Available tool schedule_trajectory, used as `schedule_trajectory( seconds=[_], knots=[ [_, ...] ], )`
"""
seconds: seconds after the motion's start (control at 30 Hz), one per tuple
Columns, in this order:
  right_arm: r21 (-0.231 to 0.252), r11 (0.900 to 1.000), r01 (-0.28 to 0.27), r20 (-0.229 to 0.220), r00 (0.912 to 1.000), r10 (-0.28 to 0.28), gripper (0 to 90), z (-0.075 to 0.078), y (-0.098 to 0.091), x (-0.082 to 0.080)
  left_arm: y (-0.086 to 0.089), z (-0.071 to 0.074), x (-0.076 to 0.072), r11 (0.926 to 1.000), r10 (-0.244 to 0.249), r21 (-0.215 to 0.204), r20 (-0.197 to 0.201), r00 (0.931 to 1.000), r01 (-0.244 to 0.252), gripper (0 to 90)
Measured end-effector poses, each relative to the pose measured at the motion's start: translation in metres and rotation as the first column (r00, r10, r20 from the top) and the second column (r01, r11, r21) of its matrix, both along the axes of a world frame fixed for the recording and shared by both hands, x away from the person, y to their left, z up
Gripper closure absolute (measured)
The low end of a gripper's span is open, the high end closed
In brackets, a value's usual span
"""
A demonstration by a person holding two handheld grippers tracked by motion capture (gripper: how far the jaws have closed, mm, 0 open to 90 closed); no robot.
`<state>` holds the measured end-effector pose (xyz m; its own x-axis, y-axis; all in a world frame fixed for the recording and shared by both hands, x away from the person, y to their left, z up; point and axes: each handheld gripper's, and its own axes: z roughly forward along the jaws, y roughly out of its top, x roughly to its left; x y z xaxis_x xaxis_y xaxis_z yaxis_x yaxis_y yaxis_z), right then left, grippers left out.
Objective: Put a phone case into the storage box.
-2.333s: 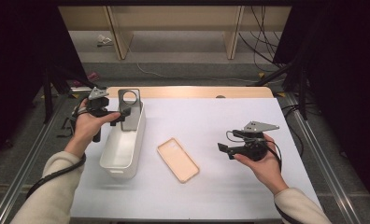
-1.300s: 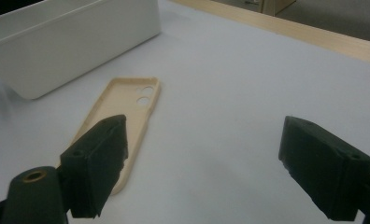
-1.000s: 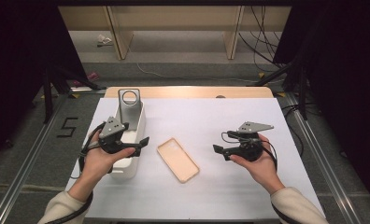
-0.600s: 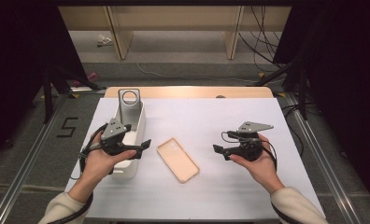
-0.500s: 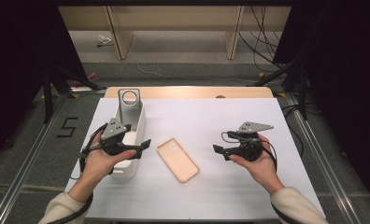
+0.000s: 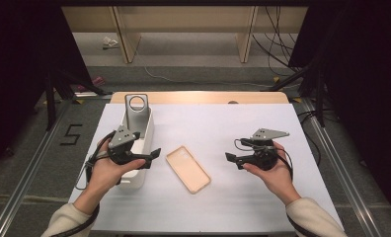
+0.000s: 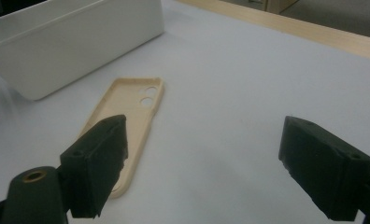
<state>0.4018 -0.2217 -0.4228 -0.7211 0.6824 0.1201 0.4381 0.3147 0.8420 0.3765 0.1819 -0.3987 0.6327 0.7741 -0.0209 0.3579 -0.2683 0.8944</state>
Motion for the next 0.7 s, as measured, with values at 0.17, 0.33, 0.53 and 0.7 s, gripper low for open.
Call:
schedule_trajectory(
  seconds=[0.17,0.33,0.53,0.7],
  knots=[
    [0.002,1.0,0.001,-0.002,1.0,-0.001,16.4,0.0,0.0,0.0,-0.006,0.0,-0.003,0.9999,-0.01,-0.01,0.019,0.9998,0.01,16.9],
    [-0.002,1.0,0.003,0.0,1.0,-0.003,16.4,0.001,-0.002,-0.003,-0.015,0.001,-0.008,0.9994,-0.034,-0.008,0.015,0.9993,0.034,39.8],
    [-0.006,0.9999,0.01,0.001,1.0,-0.01,16.4,0.001,-0.003,-0.003,-0.033,0.003,-0.015,0.9938,-0.111,0.0,-0.014,0.9937,0.111,73.7],
    [-0.007,0.9999,0.011,0.002,0.9999,-0.011,16.4,0.001,-0.001,-0.003,-0.049,0.001,-0.018,0.9877,-0.155,-0.034,-0.074,0.9852,0.153,88.5]
  ],
)
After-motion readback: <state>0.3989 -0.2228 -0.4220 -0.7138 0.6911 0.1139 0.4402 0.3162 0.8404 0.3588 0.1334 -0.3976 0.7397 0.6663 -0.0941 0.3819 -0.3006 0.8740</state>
